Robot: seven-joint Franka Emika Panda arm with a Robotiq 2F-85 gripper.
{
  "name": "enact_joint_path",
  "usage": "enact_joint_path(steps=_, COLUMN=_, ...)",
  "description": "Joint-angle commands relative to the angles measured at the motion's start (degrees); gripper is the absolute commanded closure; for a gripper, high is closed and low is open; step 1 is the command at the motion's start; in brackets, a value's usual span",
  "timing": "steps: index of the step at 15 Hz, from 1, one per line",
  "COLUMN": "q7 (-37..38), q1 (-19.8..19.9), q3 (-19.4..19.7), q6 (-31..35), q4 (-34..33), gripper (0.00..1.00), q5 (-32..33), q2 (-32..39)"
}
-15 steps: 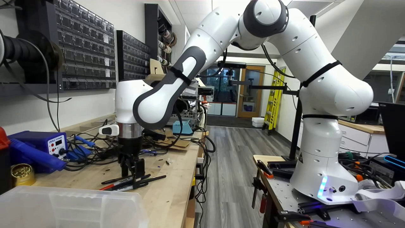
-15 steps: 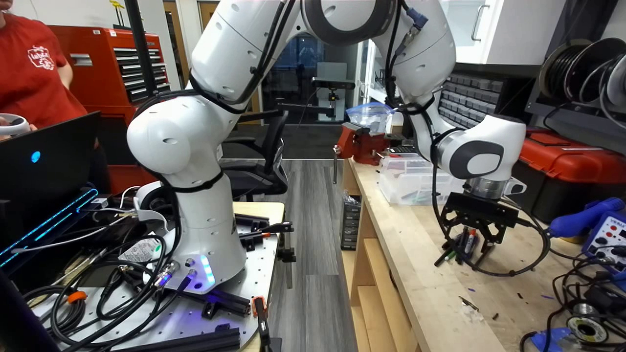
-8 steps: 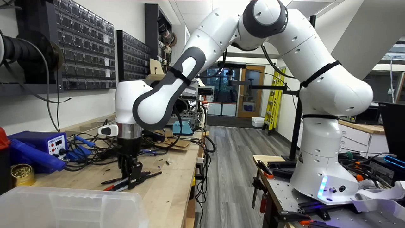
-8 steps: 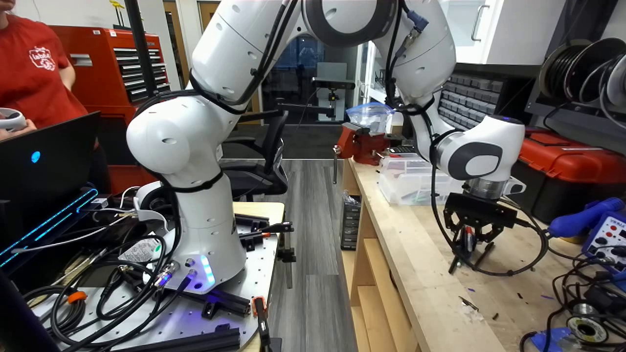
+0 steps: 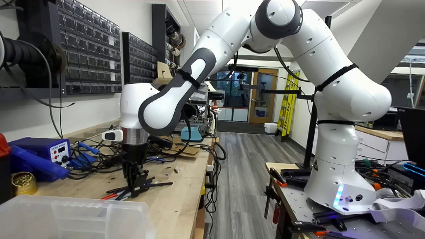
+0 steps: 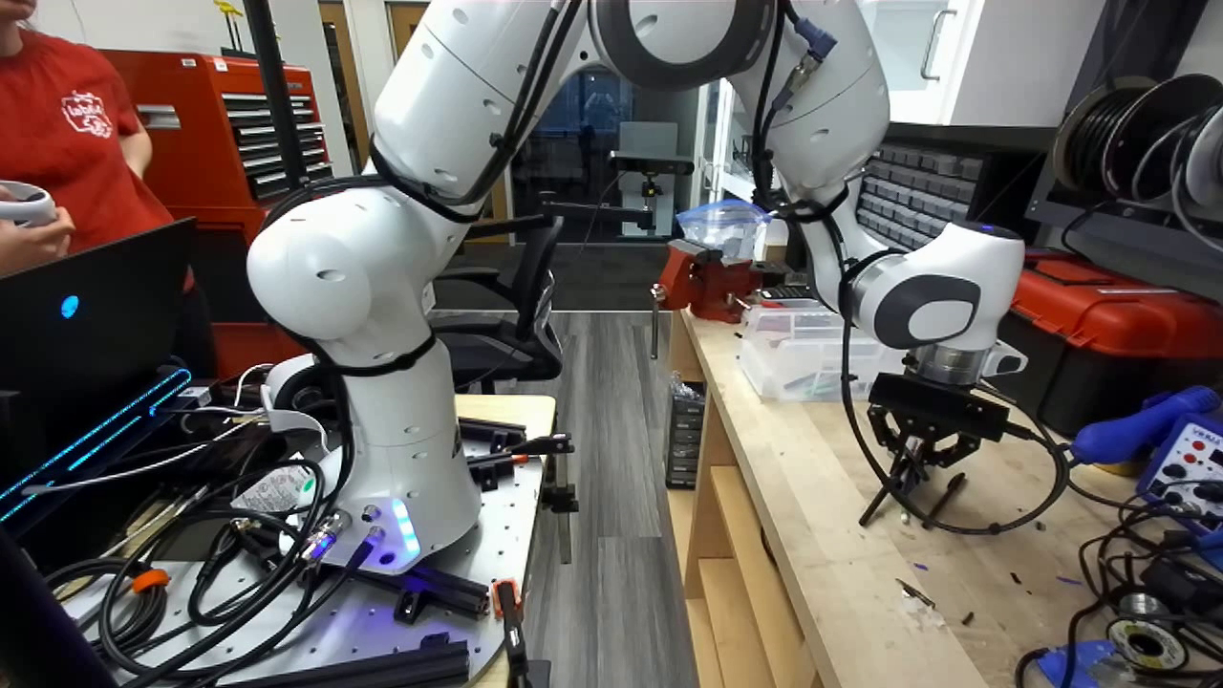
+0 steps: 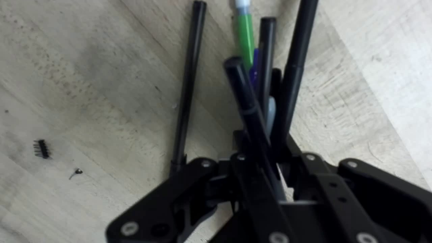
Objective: Take the markers and place them in the box
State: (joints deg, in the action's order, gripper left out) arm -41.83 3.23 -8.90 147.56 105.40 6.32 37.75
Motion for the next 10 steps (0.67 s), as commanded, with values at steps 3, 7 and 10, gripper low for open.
enact_joint_path(steps=3, q7=5.81, q1=-1.07, q3=-0.64, q6=-1.88, q4=2.84, gripper=0.94, q5=-1.07, q2=-4.67)
enact_joint_path(steps=7, q7=11.2, q1=-2.21, q3=-0.46, q6=-4.33, q4=2.68, gripper=0.94, q5=-1.32, q2=-7.63)
enact_joint_path(steps=10, q7=13.9, q1=-2.7, q3=0.04, q6=-6.52, q4=1.96, gripper=0.94, q5=-0.67, q2=-8.44)
